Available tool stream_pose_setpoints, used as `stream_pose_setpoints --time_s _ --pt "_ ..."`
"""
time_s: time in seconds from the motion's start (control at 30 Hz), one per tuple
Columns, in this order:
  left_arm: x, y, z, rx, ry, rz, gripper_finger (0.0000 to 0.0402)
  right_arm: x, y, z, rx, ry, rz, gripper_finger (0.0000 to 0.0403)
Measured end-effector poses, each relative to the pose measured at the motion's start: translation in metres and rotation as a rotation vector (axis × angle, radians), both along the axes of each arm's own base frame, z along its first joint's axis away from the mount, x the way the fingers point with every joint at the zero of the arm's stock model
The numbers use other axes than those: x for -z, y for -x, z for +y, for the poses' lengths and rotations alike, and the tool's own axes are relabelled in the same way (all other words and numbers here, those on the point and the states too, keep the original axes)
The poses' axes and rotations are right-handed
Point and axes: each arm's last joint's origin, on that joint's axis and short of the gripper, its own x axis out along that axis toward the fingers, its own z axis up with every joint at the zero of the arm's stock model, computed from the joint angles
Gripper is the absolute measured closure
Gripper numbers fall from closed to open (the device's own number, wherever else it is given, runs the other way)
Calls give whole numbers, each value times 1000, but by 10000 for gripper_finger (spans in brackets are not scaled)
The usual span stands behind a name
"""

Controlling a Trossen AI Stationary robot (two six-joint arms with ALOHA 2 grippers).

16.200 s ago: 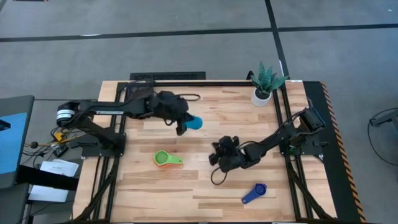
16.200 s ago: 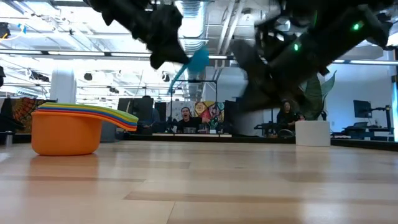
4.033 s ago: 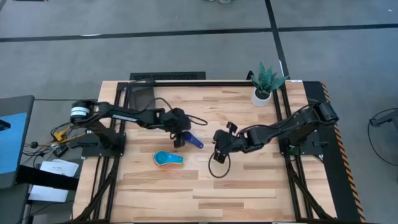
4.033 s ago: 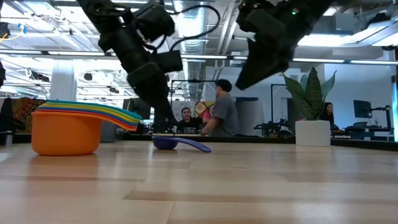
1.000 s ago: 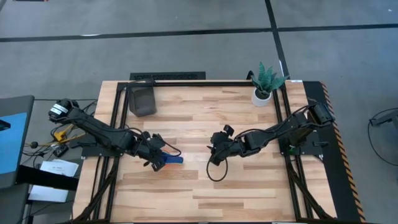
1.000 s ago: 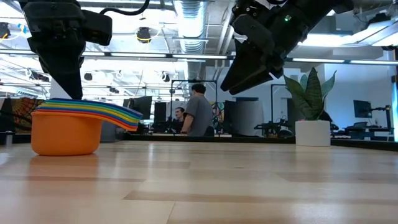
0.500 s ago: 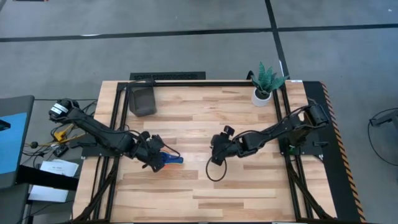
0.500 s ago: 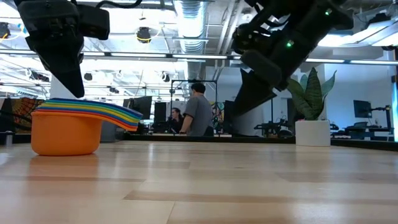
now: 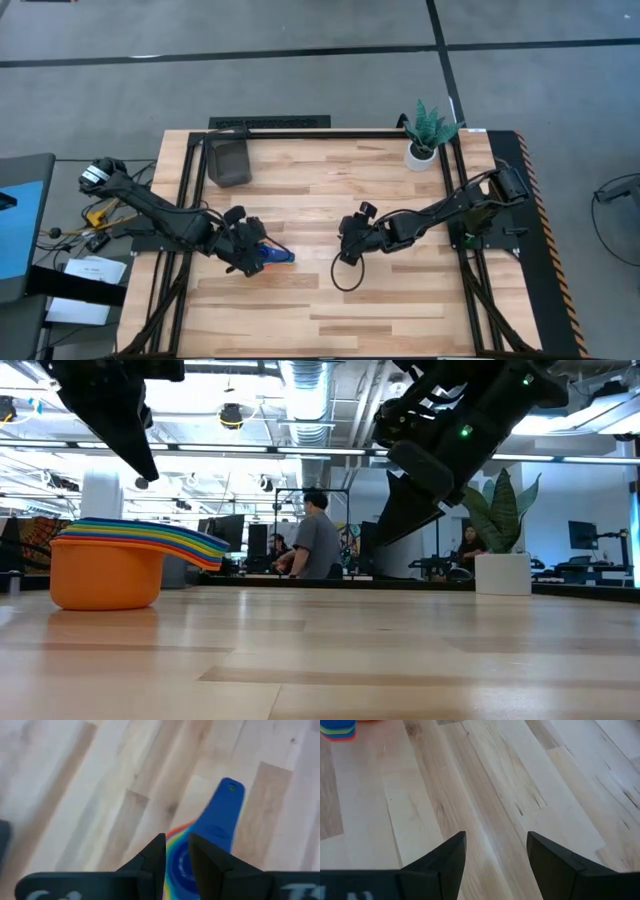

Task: Nest measuring cups in basket
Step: Return to Home Position

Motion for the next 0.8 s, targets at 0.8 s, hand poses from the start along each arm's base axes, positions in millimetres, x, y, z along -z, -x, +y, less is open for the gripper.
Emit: stream_pose_setpoints --time_s 0.8 --pt "-3 17 -20 -28 -258 -112 329 0 0 0 0 1 0 169"
